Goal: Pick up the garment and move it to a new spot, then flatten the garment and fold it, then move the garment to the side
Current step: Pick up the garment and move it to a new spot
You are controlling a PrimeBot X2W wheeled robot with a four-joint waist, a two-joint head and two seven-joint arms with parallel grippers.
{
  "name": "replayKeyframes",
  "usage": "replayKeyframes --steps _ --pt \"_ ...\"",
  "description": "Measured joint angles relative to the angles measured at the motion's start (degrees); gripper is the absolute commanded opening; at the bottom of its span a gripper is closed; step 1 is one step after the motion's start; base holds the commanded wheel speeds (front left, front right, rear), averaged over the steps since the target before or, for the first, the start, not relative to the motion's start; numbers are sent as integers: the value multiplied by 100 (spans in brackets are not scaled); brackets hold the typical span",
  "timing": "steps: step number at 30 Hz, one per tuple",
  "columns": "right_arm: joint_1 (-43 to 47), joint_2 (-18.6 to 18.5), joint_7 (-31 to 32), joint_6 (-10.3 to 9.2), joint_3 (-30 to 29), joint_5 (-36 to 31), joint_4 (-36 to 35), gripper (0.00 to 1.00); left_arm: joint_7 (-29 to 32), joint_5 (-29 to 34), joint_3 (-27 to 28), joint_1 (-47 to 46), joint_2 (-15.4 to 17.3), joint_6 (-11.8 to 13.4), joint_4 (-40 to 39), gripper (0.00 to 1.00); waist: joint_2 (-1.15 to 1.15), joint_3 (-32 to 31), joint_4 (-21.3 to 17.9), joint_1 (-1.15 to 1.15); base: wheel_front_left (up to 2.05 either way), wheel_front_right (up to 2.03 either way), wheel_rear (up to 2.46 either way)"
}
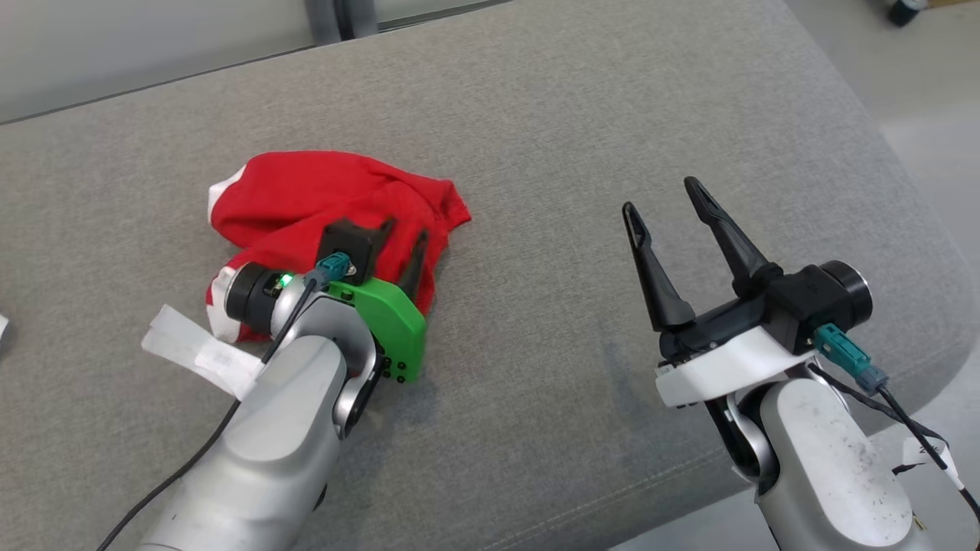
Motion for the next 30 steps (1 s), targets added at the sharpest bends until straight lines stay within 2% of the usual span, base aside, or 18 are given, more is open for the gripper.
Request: replayKeyframes --steps 4,11,25,30 --pt "0 0 0 -3 -56 27 13 100 -58 -285 -141 -2 20 36 -79 100 0 23 -285 0 0 0 0" --pt "0 0 0 -16 -215 60 23 100 -197 -597 -560 -16 21 -16 -399 100 0 47 -440 0 0 0 0" --pt "12 -48 0 -67 -477 57 43 100 -523 -676 -943 -186 49 -11 -599 100 0 -87 198 0 0 0 0" --pt "164 -124 0 -52 -508 54 113 100 -547 -702 -913 -45 49 118 -480 100 0 -179 542 0 0 0 0"
